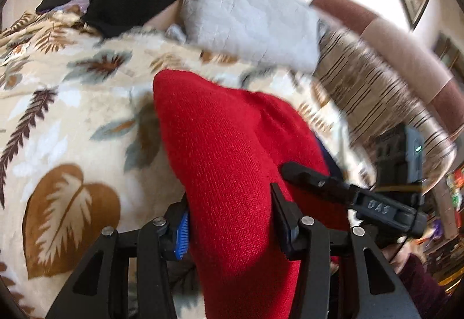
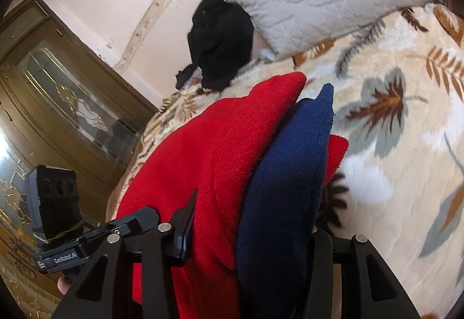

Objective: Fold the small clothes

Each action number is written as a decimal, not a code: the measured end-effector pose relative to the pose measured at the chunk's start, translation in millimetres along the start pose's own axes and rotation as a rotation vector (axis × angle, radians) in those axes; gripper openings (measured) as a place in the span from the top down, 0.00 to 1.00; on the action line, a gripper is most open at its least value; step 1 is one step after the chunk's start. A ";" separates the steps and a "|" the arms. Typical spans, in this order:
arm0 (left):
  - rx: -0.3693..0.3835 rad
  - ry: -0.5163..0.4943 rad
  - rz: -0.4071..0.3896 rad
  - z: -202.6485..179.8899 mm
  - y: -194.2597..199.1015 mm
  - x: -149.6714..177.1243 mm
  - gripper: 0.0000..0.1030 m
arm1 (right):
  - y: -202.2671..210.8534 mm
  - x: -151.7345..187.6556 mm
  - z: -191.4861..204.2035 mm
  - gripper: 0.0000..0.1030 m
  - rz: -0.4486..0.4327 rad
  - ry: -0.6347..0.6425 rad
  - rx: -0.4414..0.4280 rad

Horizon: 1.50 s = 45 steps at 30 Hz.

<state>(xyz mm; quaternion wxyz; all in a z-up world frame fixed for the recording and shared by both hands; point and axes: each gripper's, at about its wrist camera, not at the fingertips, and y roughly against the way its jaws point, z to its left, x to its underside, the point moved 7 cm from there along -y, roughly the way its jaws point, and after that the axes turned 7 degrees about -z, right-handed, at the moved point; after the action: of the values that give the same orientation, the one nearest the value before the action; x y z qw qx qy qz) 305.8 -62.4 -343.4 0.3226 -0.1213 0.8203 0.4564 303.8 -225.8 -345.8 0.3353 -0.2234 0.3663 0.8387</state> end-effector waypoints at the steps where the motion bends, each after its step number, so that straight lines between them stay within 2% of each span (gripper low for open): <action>1: -0.035 -0.007 0.038 4.1 -9.0 7.5 0.51 | -0.9 6.1 -3.1 0.52 0.011 -0.002 0.013; 3: -0.092 -0.002 0.092 12.8 -22.6 18.8 0.46 | -12.2 18.5 -13.5 0.52 0.064 -0.008 0.057; 5: -0.095 0.001 0.078 12.9 -17.7 19.4 0.45 | -20.4 27.4 -27.2 0.45 0.098 -0.012 0.121; 7: -0.123 -0.037 0.049 9.8 -7.0 17.8 0.45 | -15.0 24.9 -30.0 0.43 0.090 -0.044 0.122; 9: -0.176 -0.086 0.010 7.1 5.7 17.4 0.44 | -0.6 21.5 -30.7 0.40 0.065 -0.051 0.158; 11: -0.229 -0.132 -0.035 4.8 19.8 17.1 0.41 | 18.9 18.1 -25.2 0.40 0.011 0.009 0.207; 14: -0.326 -0.160 -0.093 5.6 38.1 16.1 0.30 | 47.9 10.3 -11.1 0.40 -0.095 0.108 0.273; 16: -0.375 -0.151 -0.128 6.3 51.7 14.5 0.29 | 62.4 0.8 1.8 0.40 -0.184 0.159 0.278; 18: -0.409 -0.133 -0.150 7.6 63.6 12.4 0.25 | 65.0 -5.9 18.0 0.40 -0.212 0.217 0.265; 22: -0.505 -0.119 -0.197 10.8 89.4 8.5 0.22 | 38.8 -4.5 25.2 0.47 -0.140 0.185 0.210; 23: -0.524 -0.116 -0.196 11.4 94.5 8.4 0.22 | 23.9 -0.9 18.0 0.47 -0.085 0.150 0.204; 26: -0.577 -0.124 -0.202 9.8 108.4 7.6 0.22 | -5.7 18.3 -3.3 0.46 0.043 0.075 0.238; 28: -0.602 -0.136 -0.218 5.9 118.2 5.6 0.22 | -5.6 22.9 -10.1 0.47 0.058 0.082 0.284; 29: -0.612 -0.141 -0.227 3.8 122.5 4.4 0.22 | -1.5 23.9 -9.1 0.46 0.069 0.066 0.270; 31: -0.630 -0.150 -0.247 -3.5 133.5 0.1 0.22 | 9.9 18.5 -4.4 0.46 0.059 0.048 0.251; 35: -0.646 -0.167 -0.297 -21.7 154.8 -9.0 0.22 | 56.3 0.0 24.0 0.44 -0.035 0.167 0.280; 38: -0.647 -0.170 -0.340 -36.3 172.8 -15.9 0.11 | 101.9 -12.1 48.4 0.34 -0.111 0.240 0.293; 45: -0.651 -0.196 -0.439 -69.0 215.6 -28.1 0.10 | 179.4 -12.1 89.9 0.33 -0.182 0.346 0.328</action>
<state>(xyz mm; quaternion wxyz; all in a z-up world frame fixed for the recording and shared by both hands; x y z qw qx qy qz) 192.0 -2.8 -154.9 0.4340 -0.3454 0.5527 0.6220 170.1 -252.8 -198.1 0.3735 -0.3383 0.5278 0.6837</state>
